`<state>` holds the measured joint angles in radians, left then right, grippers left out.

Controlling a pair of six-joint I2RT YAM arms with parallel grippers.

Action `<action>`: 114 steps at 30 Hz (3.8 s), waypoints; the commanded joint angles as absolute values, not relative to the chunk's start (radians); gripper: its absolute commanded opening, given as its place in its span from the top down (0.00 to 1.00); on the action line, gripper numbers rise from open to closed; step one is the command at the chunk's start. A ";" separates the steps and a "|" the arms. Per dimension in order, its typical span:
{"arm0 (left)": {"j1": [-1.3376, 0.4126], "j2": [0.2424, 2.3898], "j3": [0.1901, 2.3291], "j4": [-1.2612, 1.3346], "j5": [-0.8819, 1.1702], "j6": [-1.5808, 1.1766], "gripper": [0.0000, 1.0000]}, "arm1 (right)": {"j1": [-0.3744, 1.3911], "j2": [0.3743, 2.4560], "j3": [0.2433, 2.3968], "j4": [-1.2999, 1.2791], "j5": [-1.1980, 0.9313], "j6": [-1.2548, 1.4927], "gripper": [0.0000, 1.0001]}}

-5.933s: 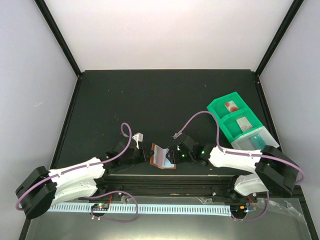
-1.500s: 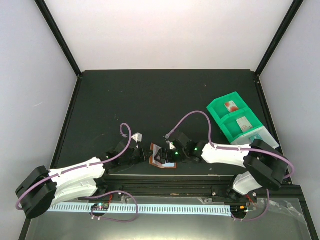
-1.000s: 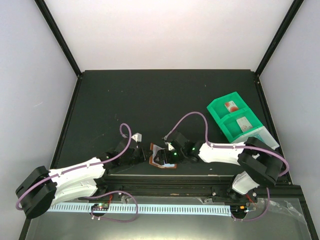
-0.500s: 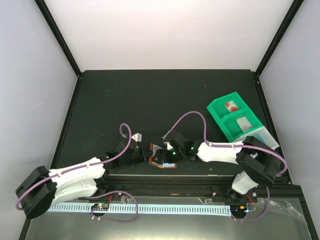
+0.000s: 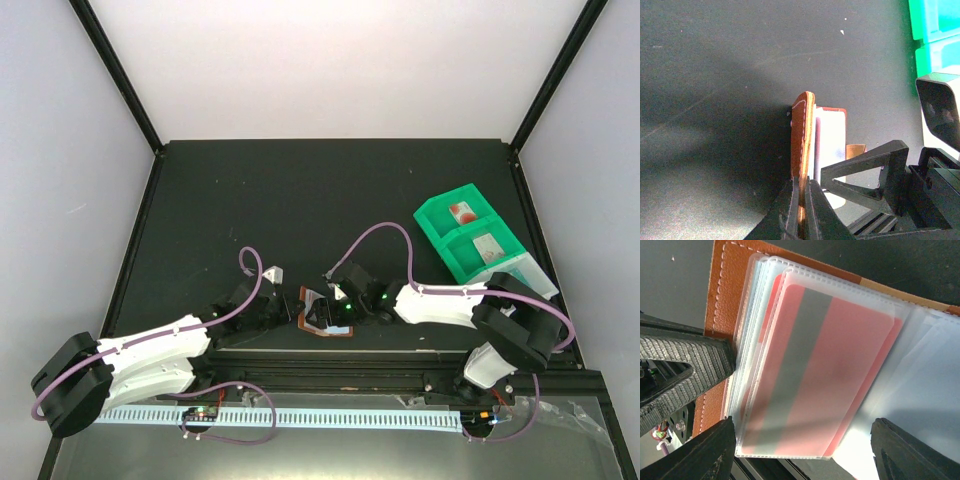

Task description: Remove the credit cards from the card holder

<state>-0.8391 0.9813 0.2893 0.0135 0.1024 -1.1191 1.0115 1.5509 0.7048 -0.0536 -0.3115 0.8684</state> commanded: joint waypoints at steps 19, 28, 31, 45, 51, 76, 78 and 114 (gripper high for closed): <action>-0.842 0.974 0.319 -0.003 0.080 -1.116 0.98 | 1.017 1.462 0.688 -0.173 -0.173 0.821 0.26; -0.842 0.992 0.322 -0.010 0.060 -1.113 0.98 | 1.017 1.387 0.641 -0.237 -0.070 0.825 0.29; -0.842 0.998 0.328 -0.012 0.050 -1.112 0.98 | 1.017 1.350 0.628 -0.287 -0.013 0.819 0.29; -0.826 0.946 0.325 -0.086 -0.007 -1.121 0.76 | 1.017 1.246 0.625 -0.257 -0.014 0.759 0.44; -0.819 0.835 0.327 -0.145 -0.037 -1.120 0.47 | 1.015 1.332 0.671 -0.212 -0.064 0.751 0.61; -0.820 1.248 0.322 0.306 0.230 -1.049 0.60 | 0.995 1.494 0.596 -0.095 -0.019 0.741 0.85; -0.819 1.271 0.324 0.314 0.226 -1.044 0.60 | 0.996 1.494 0.585 -0.091 -0.017 0.748 0.87; -0.811 1.393 0.253 0.500 0.280 -1.118 0.98 | 0.995 1.495 0.535 -0.064 -0.006 0.778 0.89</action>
